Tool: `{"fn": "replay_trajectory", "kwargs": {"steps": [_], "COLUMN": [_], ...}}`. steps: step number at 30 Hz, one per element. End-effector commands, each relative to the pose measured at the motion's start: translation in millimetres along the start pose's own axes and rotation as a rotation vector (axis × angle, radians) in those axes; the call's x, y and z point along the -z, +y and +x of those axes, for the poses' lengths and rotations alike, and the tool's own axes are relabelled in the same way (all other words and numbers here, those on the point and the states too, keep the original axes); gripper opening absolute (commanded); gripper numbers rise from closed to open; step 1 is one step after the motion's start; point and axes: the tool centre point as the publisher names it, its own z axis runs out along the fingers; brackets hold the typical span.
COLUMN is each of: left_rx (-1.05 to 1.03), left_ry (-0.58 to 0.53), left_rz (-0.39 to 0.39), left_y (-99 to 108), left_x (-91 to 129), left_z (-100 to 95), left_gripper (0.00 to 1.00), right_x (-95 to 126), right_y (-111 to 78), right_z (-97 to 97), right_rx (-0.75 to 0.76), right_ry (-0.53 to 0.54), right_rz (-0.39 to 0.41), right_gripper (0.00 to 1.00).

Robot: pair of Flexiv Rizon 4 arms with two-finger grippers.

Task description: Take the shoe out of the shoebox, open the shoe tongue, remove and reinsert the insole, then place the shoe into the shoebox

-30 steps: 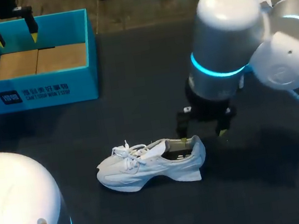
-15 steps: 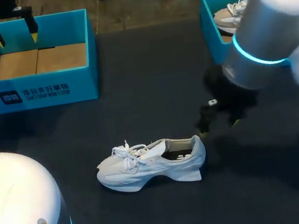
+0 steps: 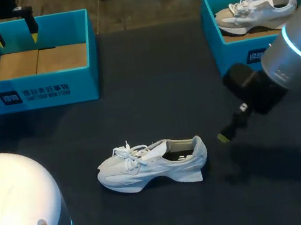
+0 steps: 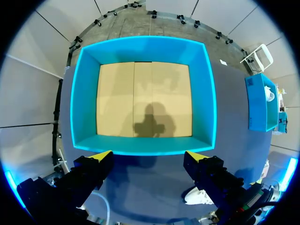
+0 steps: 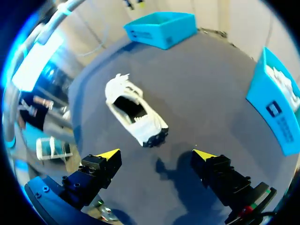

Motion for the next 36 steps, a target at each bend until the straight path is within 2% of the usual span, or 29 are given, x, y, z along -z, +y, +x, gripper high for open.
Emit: {"fn": "replay_trajectory", "kwargs": {"steps": [1, 3, 13, 19, 21, 22, 23, 33, 36], "left_rx": [0.000, 0.000, 0.000, 0.000, 0.000, 0.000, 0.000, 0.000, 0.000], "left_ry": [-0.001, -0.001, -0.001, -0.001, -0.001, -0.001, -0.001, -0.001, -0.001], "left_rz": [0.000, 0.000, 0.000, 0.000, 0.000, 0.000, 0.000, 0.000, 0.000], "left_y": [0, 0, 0, 0, 0, 0, 0, 0, 0], "left_x": [0, 0, 0, 0, 0, 0, 0, 0, 0], "left_z": [0.0, 0.0, 0.0, 0.0, 0.0, 0.0, 0.0, 0.0, 0.0], "left_gripper": [1.00, 1.00, 1.00, 1.00, 1.00, 1.00, 1.00, 1.00, 1.00], "right_x": [-4, -10, -10, -24, -29, -31, -34, -34, -44], "right_y": [-29.2, -37.8, -37.8, -52.5, -57.1, -58.5, -59.4, -59.4, -57.3], "right_z": [-4.4, -14.4, -14.4, -27.5, -29.3, -30.2, -32.1, -32.1, -37.9], "right_rx": [0.486, 0.597, 0.597, 0.692, 0.794, 0.803, 0.780, 0.780, 0.665], "right_ry": [0.060, 0.180, 0.180, 0.213, 0.277, 0.295, 0.284, 0.284, 0.259], "right_rz": [-0.365, -0.437, -0.437, -0.581, -0.680, -0.689, -0.656, -0.656, -0.645], "right_gripper": [1.00, 1.00, 1.00, 1.00, 1.00, 1.00, 1.00, 1.00, 1.00]}}
